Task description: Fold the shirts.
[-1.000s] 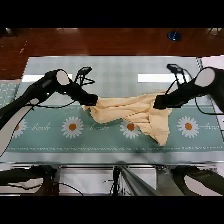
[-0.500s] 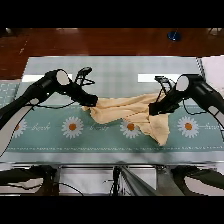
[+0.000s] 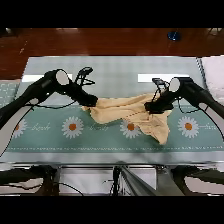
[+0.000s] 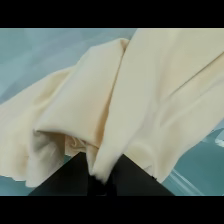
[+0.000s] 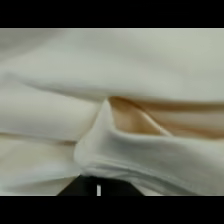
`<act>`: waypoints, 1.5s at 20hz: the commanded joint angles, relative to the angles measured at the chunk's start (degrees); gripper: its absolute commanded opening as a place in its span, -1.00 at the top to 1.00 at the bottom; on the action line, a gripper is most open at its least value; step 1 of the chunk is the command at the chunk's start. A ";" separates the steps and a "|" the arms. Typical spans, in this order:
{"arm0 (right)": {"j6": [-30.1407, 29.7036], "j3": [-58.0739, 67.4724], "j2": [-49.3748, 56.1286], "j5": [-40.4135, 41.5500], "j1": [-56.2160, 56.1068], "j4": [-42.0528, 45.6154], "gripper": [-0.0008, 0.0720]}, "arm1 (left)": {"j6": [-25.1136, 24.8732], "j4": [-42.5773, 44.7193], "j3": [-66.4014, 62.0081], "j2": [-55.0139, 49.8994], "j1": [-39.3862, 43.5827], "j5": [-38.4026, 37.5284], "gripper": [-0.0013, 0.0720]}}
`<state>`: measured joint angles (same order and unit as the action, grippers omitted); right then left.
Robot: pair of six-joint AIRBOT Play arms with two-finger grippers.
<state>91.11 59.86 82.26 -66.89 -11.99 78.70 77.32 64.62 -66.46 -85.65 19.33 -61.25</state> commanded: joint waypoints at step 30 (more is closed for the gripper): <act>-2.03 39.87 -32.89 -38.73 0.02 17.73 0.90 | 13.64 5.64 -25.38 43.01 -8.22 -31.30 0.83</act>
<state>90.67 103.68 47.70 -99.44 -11.99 97.58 88.18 69.14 -96.12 -43.31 11.14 -85.76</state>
